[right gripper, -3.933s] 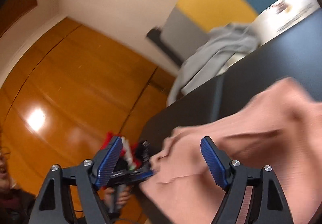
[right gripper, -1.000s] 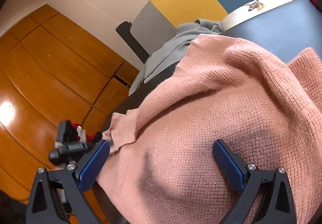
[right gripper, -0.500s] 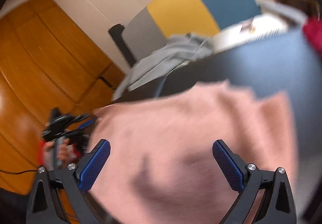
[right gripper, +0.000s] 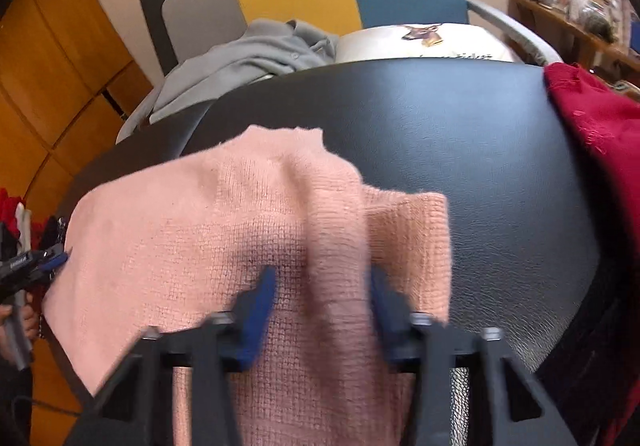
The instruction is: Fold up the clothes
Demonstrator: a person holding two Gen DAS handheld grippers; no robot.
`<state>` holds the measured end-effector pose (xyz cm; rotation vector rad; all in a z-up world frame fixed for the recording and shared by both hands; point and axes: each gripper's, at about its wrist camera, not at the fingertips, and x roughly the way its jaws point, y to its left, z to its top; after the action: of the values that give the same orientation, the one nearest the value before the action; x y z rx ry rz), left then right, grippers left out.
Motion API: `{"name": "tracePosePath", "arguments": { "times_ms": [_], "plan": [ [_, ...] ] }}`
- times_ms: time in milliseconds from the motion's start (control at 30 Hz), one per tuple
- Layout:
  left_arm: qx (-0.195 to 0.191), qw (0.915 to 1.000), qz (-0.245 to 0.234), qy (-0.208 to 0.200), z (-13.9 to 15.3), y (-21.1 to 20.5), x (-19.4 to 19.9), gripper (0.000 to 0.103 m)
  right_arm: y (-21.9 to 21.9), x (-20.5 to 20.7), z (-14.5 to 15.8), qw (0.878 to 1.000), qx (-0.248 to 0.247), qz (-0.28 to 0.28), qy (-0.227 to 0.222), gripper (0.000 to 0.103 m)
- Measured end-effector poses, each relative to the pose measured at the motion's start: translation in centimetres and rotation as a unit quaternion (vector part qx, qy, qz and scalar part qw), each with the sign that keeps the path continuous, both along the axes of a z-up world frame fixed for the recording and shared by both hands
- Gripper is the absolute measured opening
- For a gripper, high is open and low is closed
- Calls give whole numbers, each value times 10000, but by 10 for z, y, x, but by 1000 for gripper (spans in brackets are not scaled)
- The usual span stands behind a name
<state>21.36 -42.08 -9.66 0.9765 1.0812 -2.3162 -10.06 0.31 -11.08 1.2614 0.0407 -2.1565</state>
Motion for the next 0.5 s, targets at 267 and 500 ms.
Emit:
{"name": "tracePosePath", "arguments": {
  "times_ms": [267,500],
  "plan": [
    [-116,9990,-339,-258,-7,1,52,38,47,36,-8,9956,-690,40,-637,48],
    [259,9968,-748,147,-9,-1,44,39,47,43,-8,9933,-830,211,-770,44]
  ]
}}
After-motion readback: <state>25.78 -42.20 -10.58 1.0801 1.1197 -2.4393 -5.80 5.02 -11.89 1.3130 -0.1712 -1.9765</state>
